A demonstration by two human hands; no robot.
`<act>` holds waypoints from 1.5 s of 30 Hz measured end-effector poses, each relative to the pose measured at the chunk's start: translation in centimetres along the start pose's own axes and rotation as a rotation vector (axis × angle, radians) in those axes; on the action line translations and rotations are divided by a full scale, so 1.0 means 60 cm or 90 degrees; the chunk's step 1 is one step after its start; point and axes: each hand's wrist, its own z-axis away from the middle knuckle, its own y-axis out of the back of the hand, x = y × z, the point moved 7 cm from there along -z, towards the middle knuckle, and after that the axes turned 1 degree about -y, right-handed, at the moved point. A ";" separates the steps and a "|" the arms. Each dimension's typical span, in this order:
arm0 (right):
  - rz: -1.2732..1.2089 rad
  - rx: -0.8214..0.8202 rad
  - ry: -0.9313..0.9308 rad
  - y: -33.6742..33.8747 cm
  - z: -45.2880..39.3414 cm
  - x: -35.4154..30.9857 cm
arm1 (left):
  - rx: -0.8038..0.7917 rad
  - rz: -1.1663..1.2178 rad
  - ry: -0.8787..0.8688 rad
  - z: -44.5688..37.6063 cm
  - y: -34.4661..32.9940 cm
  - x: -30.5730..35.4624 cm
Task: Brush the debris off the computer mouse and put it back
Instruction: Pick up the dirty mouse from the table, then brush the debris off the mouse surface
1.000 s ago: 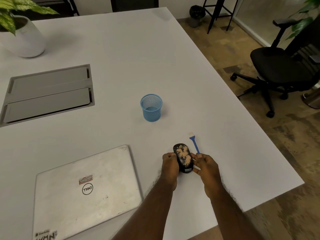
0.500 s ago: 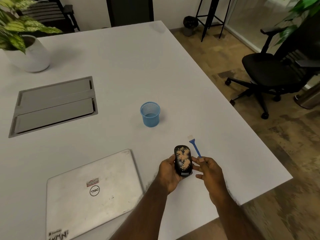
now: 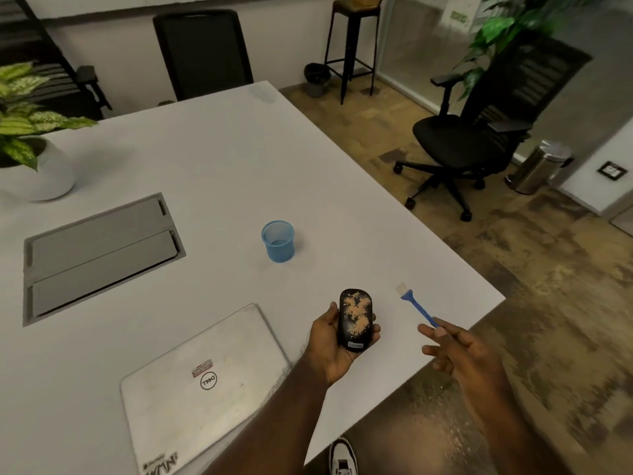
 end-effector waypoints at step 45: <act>-0.120 0.267 0.092 0.316 0.307 0.093 | 0.010 -0.282 0.115 0.170 -0.100 -0.413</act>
